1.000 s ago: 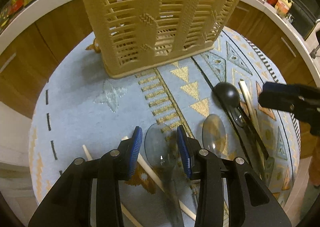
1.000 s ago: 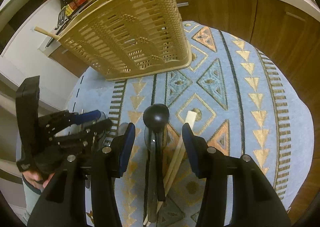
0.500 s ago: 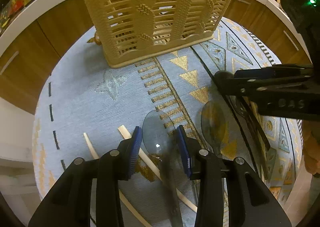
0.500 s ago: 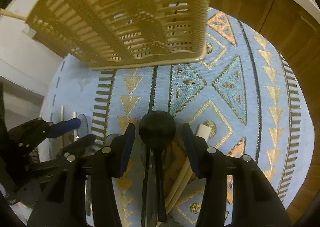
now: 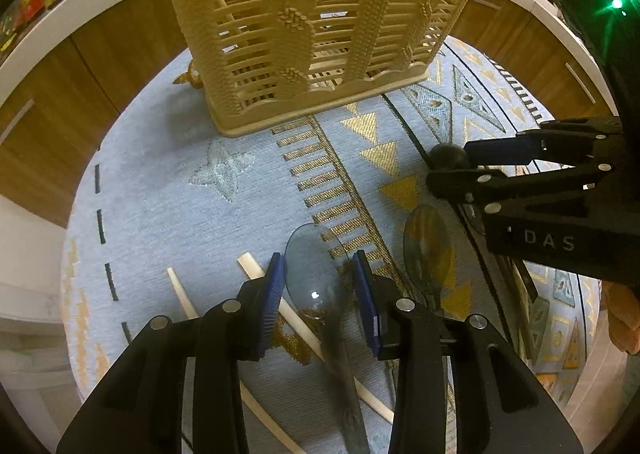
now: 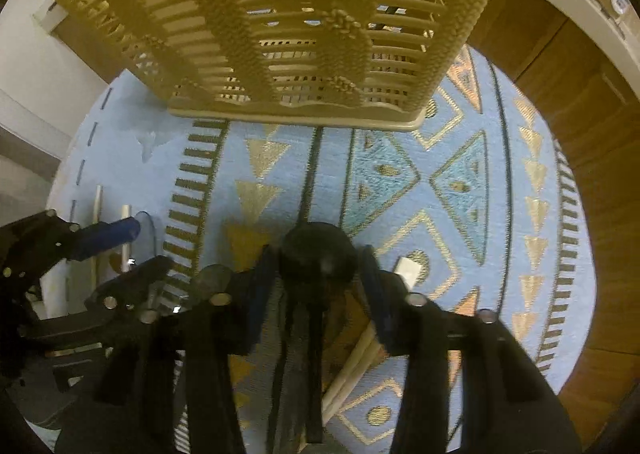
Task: Organize utensils
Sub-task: 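Grasp a clear plastic spoon with the left gripper while the right gripper grasps the black ladle, then carry the clear spoon and black ladle with both grippers over the basket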
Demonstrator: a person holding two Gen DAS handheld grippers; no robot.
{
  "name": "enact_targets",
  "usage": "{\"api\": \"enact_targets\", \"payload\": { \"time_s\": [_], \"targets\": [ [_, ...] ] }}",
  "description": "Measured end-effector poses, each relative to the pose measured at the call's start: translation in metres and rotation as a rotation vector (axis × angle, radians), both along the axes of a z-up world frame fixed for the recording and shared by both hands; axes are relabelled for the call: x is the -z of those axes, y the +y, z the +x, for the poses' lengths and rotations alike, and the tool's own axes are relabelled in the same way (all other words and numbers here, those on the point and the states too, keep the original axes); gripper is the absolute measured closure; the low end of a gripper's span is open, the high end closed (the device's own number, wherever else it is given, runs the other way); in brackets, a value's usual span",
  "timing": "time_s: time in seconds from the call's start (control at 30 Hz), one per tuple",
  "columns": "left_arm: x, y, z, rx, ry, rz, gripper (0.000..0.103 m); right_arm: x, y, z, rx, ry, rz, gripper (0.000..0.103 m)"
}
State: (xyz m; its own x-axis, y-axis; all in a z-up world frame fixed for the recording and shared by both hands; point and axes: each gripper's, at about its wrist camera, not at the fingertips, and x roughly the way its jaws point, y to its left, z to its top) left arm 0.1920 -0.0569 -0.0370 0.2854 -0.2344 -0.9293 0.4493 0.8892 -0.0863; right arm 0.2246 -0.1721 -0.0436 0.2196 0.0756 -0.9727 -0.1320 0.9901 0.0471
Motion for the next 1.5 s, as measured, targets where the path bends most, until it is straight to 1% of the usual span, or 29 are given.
{"api": "enact_targets", "payload": {
  "time_s": [0.13, 0.27, 0.33, 0.43, 0.57, 0.7, 0.8, 0.83, 0.97, 1.13, 1.17, 1.27, 1.37, 1.47, 1.5],
  "targets": [
    [0.002, -0.006, 0.001, -0.01, -0.007, 0.011, 0.071, -0.001, -0.007, 0.0, 0.011, -0.007, 0.033, 0.068],
    [0.003, -0.009, -0.001, -0.02, -0.026, 0.011, 0.072, -0.007, -0.02, -0.006, 0.009, -0.043, 0.087, 0.068],
    [0.003, -0.006, -0.001, -0.032, -0.031, -0.012, 0.072, -0.014, -0.023, -0.012, 0.01, -0.073, 0.106, 0.068],
    [-0.002, 0.004, -0.002, -0.062, -0.051, -0.072, 0.072, -0.025, -0.029, -0.023, -0.002, -0.126, 0.126, 0.068],
    [-0.017, 0.02, -0.009, -0.089, -0.102, -0.156, 0.072, -0.041, -0.032, -0.046, -0.022, -0.202, 0.162, 0.068],
    [-0.037, 0.033, -0.02, -0.108, -0.175, -0.228, 0.072, -0.053, -0.039, -0.066, -0.041, -0.29, 0.219, 0.068],
    [-0.053, 0.041, -0.031, -0.12, -0.249, -0.282, 0.072, -0.063, -0.044, -0.08, -0.049, -0.352, 0.253, 0.068],
    [-0.06, 0.045, -0.037, -0.122, -0.285, -0.305, 0.072, -0.066, -0.045, -0.084, -0.05, -0.369, 0.26, 0.068],
    [-0.082, 0.049, -0.051, -0.138, -0.384, -0.345, 0.072, -0.08, -0.047, -0.097, -0.055, -0.441, 0.283, 0.068],
    [-0.111, 0.062, -0.067, -0.169, -0.496, -0.417, 0.072, -0.108, -0.044, -0.113, -0.076, -0.565, 0.285, 0.068],
    [-0.118, 0.064, -0.069, -0.178, -0.519, -0.43, 0.072, -0.116, -0.042, -0.116, -0.081, -0.604, 0.275, 0.068],
    [-0.141, 0.072, -0.073, -0.2, -0.582, -0.468, 0.072, -0.131, -0.036, -0.124, -0.082, -0.682, 0.241, 0.068],
    [-0.167, 0.077, -0.075, -0.227, -0.654, -0.501, 0.072, -0.146, -0.035, -0.121, -0.075, -0.733, 0.239, 0.068],
    [-0.187, 0.078, -0.073, -0.256, -0.718, -0.522, 0.072, -0.161, -0.038, -0.115, -0.058, -0.782, 0.246, 0.068],
    [-0.196, 0.078, -0.072, -0.272, -0.751, -0.525, 0.072, -0.166, -0.039, -0.111, -0.049, -0.8, 0.249, 0.068]
  ]
}}
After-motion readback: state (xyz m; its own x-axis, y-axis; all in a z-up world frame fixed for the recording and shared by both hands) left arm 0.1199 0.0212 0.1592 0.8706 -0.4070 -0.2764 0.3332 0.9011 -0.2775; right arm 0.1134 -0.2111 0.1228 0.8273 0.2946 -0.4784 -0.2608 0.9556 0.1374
